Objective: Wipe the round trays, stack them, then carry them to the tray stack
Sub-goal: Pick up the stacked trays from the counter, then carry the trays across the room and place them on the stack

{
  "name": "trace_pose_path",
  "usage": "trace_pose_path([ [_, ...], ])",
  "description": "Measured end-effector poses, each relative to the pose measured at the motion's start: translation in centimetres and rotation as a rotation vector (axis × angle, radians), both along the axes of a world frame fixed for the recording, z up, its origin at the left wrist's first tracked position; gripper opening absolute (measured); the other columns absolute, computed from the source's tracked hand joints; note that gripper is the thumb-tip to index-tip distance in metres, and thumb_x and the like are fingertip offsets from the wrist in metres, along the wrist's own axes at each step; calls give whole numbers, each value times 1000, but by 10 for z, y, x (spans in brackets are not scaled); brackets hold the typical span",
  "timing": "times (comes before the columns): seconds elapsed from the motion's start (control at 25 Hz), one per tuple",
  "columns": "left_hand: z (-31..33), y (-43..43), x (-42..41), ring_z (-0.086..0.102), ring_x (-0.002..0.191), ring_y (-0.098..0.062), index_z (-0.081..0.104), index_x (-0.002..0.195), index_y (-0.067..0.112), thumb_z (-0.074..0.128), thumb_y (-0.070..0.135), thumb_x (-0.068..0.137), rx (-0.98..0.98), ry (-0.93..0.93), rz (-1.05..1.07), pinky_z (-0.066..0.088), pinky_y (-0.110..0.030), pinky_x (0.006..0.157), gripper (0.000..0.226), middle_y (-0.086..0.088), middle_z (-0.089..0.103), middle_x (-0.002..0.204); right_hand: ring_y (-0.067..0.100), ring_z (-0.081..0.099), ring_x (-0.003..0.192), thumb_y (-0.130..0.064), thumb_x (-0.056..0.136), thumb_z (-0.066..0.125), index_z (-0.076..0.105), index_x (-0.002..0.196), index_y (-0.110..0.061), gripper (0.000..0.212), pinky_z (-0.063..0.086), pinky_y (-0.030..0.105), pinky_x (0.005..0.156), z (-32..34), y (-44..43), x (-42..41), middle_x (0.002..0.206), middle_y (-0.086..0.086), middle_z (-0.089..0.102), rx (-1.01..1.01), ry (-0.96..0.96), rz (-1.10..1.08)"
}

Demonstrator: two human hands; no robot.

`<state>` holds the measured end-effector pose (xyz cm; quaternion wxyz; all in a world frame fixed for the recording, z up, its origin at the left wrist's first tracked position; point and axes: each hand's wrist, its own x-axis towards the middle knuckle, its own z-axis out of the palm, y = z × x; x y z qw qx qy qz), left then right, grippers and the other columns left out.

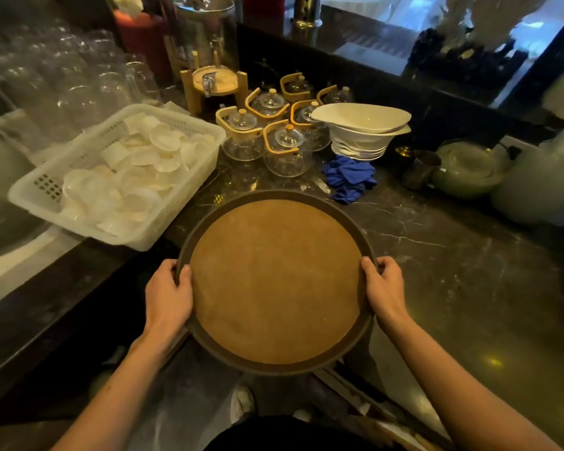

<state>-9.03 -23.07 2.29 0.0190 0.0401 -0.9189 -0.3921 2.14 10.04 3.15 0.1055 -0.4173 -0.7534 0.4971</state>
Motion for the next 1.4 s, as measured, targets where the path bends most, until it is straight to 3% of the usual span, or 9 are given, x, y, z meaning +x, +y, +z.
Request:
trace_pose_path([
  [0.2, 31, -10, 71, 56, 87, -17, 59, 109, 20, 47, 33, 96, 39, 34, 215, 41, -36, 74, 21, 3, 61, 95, 19, 64, 84, -41, 96, 52, 54, 99, -27, 15, 56, 40, 72, 41, 9, -3, 97, 2, 62, -13, 61, 222],
  [0.4, 51, -45, 155, 54, 76, -4, 59, 105, 24, 50, 33, 95, 48, 91, 484, 40, -28, 66, 16, 12, 59, 84, 19, 63, 90, -41, 96, 52, 56, 104, -27, 17, 54, 40, 76, 74, -22, -13, 102, 2, 62, -65, 134, 508],
  [0.52, 66, -82, 208, 57, 76, -11, 61, 102, 23, 52, 32, 94, 36, 132, 655, 44, -34, 68, 15, 7, 63, 85, 22, 62, 91, -39, 96, 53, 55, 97, -30, 10, 54, 45, 80, 89, -72, -13, 98, 3, 62, -67, 170, 671],
  [0.68, 85, -144, 291, 52, 68, -3, 61, 96, 24, 53, 27, 93, -24, 214, 876, 35, -24, 57, 9, 17, 56, 75, 19, 62, 88, -39, 96, 51, 55, 94, -28, 12, 54, 44, 79, 102, -168, -2, 95, 1, 62, -39, 205, 909],
  [0.88, 100, -242, 407, 58, 77, -19, 61, 93, 25, 54, 31, 91, -53, 282, 1137, 45, -38, 69, 10, 11, 60, 77, 11, 58, 79, -36, 97, 53, 54, 92, -24, 12, 42, 29, 61, 111, -323, 36, 90, 0, 61, -39, 264, 1140],
  [1.08, 124, -347, 507, 57, 74, -8, 60, 94, 30, 53, 30, 90, -39, 329, 1312, 44, -34, 64, 8, 17, 58, 78, 16, 62, 82, -38, 96, 52, 57, 92, -24, 15, 52, 38, 72, 115, -474, 101, 90, 2, 64, -132, 245, 1313],
  [1.24, 138, -425, 571, 54, 74, -4, 63, 102, 22, 53, 27, 91, -46, 352, 1435, 39, -28, 64, 16, 15, 58, 80, 18, 63, 74, -36, 96, 53, 61, 99, -14, 23, 48, 35, 62, 122, -587, 146, 82, 4, 65, -186, 262, 1407],
  [1.4, 141, -488, 593, 53, 72, -2, 65, 107, 15, 53, 23, 93, -38, 353, 1502, 35, -19, 60, 21, 7, 60, 83, 21, 63, 73, -35, 95, 55, 62, 94, -12, 24, 49, 39, 67, 132, -671, 158, 78, 6, 65, -210, 265, 1446],
])
